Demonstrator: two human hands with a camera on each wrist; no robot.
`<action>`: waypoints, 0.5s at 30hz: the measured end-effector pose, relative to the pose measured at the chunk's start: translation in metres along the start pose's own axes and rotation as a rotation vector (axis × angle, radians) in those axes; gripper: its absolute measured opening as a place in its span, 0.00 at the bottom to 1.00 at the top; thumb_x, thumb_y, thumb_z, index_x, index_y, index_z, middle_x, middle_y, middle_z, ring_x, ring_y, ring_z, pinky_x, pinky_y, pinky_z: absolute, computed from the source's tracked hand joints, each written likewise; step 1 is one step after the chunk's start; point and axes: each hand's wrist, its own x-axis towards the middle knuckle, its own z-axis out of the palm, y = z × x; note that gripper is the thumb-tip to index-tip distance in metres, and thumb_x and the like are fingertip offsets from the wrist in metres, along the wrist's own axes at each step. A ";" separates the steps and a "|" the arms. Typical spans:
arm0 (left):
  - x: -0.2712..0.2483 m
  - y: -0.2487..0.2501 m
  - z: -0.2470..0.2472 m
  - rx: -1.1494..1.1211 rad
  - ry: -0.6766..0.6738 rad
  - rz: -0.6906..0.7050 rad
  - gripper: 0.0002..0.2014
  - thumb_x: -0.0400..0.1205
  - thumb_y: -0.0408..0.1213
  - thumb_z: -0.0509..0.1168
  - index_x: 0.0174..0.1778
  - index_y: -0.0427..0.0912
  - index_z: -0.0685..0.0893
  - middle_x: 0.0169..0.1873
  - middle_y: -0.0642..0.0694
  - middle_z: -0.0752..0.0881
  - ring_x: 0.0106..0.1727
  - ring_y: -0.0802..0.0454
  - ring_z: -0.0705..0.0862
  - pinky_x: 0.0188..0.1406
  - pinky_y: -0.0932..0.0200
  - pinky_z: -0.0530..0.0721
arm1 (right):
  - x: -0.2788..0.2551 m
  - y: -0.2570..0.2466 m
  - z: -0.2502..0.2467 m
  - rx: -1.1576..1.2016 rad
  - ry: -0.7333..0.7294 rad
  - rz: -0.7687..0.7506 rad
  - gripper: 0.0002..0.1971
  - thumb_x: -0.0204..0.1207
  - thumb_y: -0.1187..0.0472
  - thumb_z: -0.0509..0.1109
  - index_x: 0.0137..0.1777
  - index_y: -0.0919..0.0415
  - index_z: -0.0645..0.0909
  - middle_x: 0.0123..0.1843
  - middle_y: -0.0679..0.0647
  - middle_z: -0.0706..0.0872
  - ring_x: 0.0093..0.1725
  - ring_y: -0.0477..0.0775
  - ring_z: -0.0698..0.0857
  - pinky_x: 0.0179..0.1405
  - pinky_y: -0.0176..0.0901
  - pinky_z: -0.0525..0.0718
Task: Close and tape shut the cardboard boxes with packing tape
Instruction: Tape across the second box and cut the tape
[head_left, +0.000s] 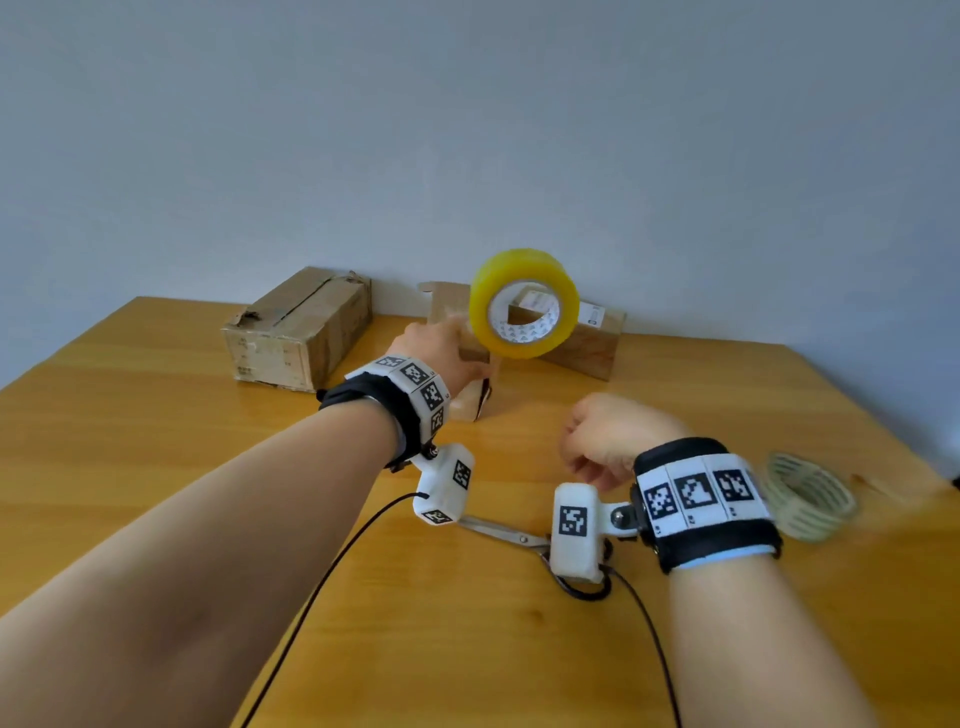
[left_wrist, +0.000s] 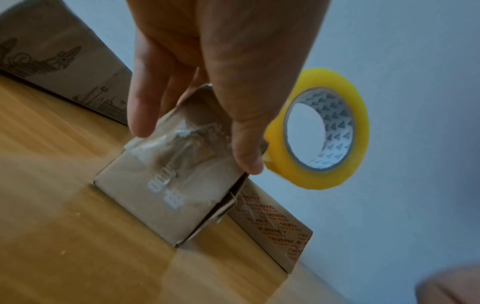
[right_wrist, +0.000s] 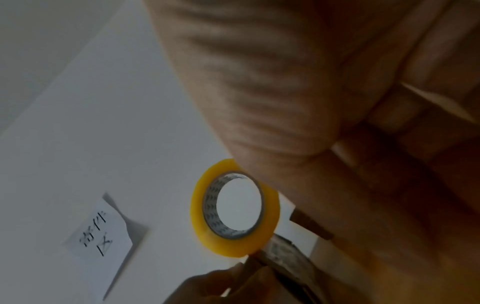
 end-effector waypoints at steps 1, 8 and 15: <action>-0.002 0.001 -0.002 0.019 -0.011 -0.009 0.28 0.77 0.60 0.69 0.73 0.62 0.73 0.51 0.44 0.86 0.45 0.43 0.85 0.36 0.55 0.80 | -0.004 0.005 0.002 -0.054 -0.038 0.015 0.05 0.76 0.69 0.73 0.50 0.68 0.87 0.43 0.65 0.93 0.37 0.59 0.90 0.47 0.56 0.93; -0.018 0.002 -0.011 0.038 -0.069 0.006 0.29 0.78 0.52 0.69 0.76 0.57 0.72 0.51 0.46 0.87 0.49 0.44 0.86 0.44 0.54 0.86 | -0.028 0.015 0.018 -0.430 -0.208 0.019 0.14 0.81 0.64 0.74 0.66 0.64 0.85 0.48 0.56 0.86 0.37 0.53 0.81 0.37 0.43 0.81; -0.027 -0.007 -0.014 0.022 -0.069 0.007 0.35 0.81 0.54 0.69 0.82 0.50 0.67 0.65 0.44 0.84 0.60 0.43 0.84 0.49 0.54 0.82 | -0.011 0.014 0.038 -0.707 -0.210 0.032 0.21 0.77 0.58 0.79 0.68 0.62 0.83 0.66 0.58 0.88 0.64 0.62 0.88 0.65 0.57 0.88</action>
